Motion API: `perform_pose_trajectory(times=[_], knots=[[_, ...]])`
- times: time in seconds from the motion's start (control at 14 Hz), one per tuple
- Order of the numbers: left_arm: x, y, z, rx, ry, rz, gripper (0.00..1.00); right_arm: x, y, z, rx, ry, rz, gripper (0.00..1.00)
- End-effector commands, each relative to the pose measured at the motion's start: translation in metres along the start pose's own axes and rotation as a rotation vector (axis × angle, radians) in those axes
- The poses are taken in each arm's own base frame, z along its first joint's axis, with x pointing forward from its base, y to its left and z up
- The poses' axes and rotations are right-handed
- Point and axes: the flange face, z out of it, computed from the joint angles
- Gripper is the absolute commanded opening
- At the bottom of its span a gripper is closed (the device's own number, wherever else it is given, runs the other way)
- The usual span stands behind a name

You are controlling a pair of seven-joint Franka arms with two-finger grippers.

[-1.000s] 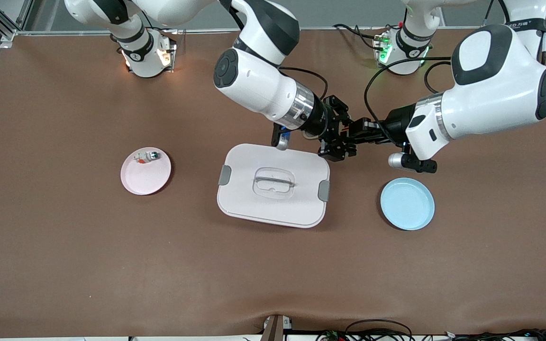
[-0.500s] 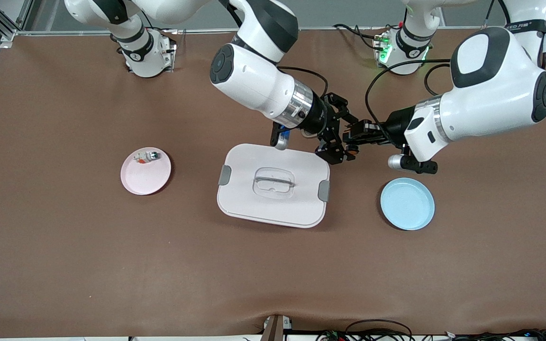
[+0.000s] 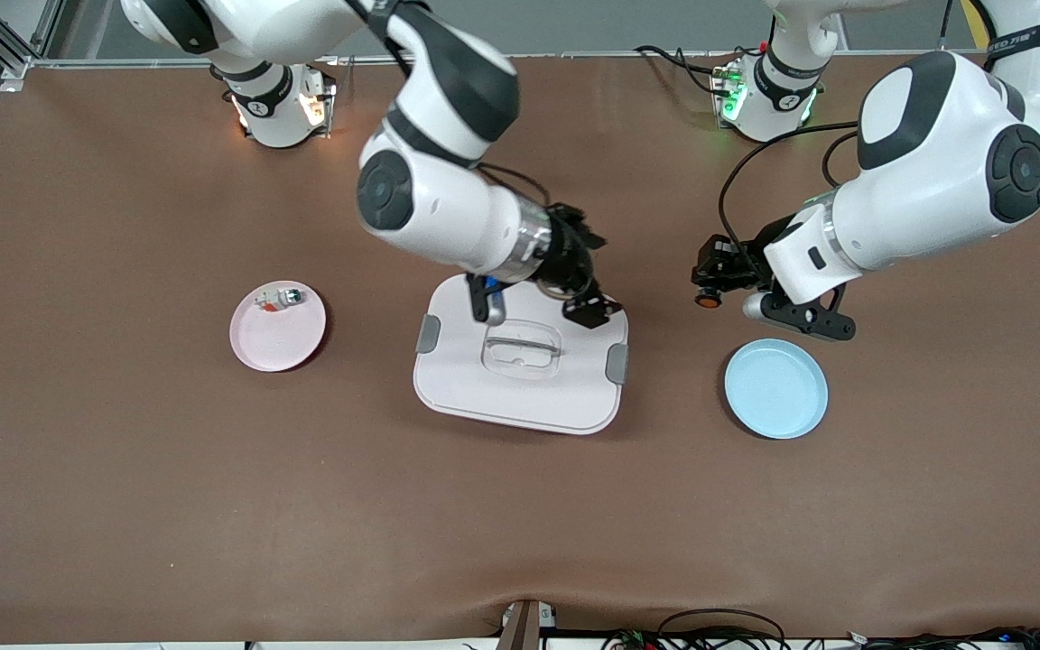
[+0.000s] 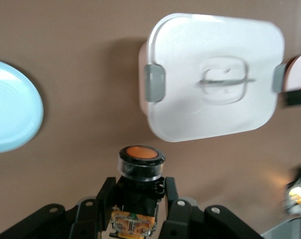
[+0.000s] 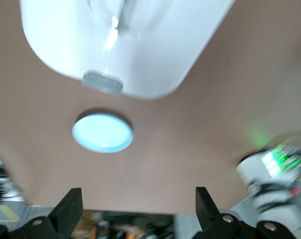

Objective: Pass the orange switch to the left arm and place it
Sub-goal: 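Open the right gripper and withdraw while the left gripper carries the switch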

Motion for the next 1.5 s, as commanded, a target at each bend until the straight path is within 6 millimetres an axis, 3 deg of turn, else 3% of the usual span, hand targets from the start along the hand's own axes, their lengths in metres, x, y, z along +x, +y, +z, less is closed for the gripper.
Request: perform_pose_trajectory(times=[0.0,0.29,0.43,0.64,0.79,1.0,1.14,1.29,1.43], knots=[[-0.004,-0.025,-0.006,0.083,-0.021,0.17,0.0,0.032,0.004,-0.043,-0.103,0.051,-0.268,1.0],[-0.004,-0.065,-0.006,0.133,-0.053,0.395,0.0,0.077,0.015,-0.078,-0.283,0.178,-0.642,1.0],[-0.003,-0.082,-0.001,0.178,-0.088,0.493,0.0,0.105,0.018,-0.114,-0.345,0.21,-0.79,1.0],[0.004,-0.108,0.01,0.201,-0.116,0.628,0.0,0.169,0.022,-0.16,-0.465,0.197,-0.961,1.0],[0.011,-0.125,0.021,0.21,-0.121,0.73,0.0,0.194,0.033,-0.203,-0.529,0.219,-1.078,1.0],[0.011,-0.142,0.04,0.25,-0.136,0.857,0.0,0.25,0.047,-0.256,-0.625,0.223,-1.182,1.0],[0.011,-0.147,0.056,0.28,-0.143,0.968,0.0,0.274,0.061,-0.299,-0.648,0.242,-1.224,1.0],[0.008,-0.152,0.074,0.284,-0.141,1.017,0.0,0.293,0.071,-0.323,-0.663,0.257,-1.198,1.0],[0.006,-0.157,0.091,0.294,-0.134,1.123,0.0,0.3,0.077,-0.333,-0.711,0.293,-1.16,1.0]])
